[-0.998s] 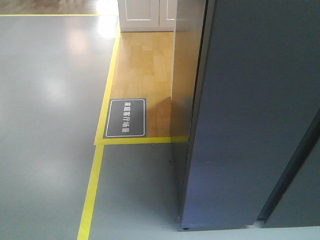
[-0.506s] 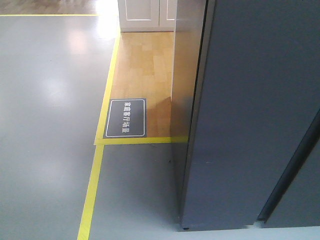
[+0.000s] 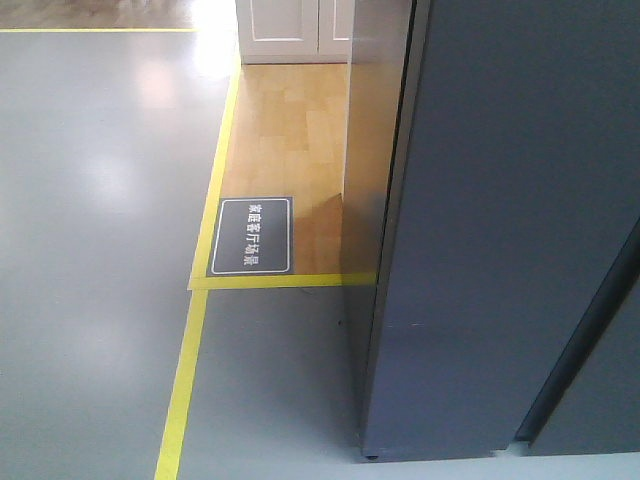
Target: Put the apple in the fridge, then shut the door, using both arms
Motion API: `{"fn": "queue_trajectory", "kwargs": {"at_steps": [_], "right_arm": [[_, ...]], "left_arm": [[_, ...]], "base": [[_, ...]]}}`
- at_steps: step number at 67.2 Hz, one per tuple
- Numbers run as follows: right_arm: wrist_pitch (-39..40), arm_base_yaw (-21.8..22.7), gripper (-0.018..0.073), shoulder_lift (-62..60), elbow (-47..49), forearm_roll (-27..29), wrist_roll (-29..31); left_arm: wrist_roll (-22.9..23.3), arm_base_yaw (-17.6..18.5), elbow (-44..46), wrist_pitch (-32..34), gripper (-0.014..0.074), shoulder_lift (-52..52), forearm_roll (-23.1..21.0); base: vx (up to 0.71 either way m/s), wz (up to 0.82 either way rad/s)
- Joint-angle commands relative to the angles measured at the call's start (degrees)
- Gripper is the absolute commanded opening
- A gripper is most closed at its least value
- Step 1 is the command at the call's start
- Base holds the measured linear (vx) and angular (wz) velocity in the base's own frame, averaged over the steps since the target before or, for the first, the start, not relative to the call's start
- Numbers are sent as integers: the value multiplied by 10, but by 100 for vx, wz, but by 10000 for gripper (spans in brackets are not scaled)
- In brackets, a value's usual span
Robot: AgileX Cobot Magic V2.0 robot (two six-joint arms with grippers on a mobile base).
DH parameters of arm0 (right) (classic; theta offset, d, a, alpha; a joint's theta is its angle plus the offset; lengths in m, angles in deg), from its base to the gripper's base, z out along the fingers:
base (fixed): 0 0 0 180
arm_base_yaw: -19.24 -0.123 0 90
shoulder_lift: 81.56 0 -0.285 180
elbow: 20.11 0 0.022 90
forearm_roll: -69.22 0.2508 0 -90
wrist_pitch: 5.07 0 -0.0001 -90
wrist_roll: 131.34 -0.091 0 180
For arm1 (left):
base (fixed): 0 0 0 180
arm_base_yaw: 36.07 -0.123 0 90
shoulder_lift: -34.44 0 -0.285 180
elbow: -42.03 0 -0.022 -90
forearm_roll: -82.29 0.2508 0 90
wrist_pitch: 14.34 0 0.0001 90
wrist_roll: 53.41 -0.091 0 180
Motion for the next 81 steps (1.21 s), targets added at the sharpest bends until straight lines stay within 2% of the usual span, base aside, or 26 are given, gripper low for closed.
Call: {"fn": "queue_trajectory", "kwargs": {"at_steps": [1,11,29,32,38,43,81], "right_arm": [[64,1,-3,-22,-16,7,1],[48,0,-3,-18,-14,7,3],[65,0,-3,-18,-14,5,-1],[74,0,-3,-18,-14,-4,-10],[93,0,-3,-18,-14,-59,-56],[92,0,-3,-18,-14,-76,-92],[93,0,-3,-18,-14,-65,-102]], "left_arm": [[1,0,10,38,-6,-9,-6],[1,0,10,38,-6,-9,-6],[1,0,10,38,-6,-9,-6],[1,0,10,38,-6,-9,-6],[1,0,10,38,-6,-9,-6],[1,0,10,38,-6,-9,-6],[1,0,10,38,-6,-9,-6]], "base": [[0,0],[0,0],[0,0],[0,0],[0,0],[0,0],[0,0]]}}
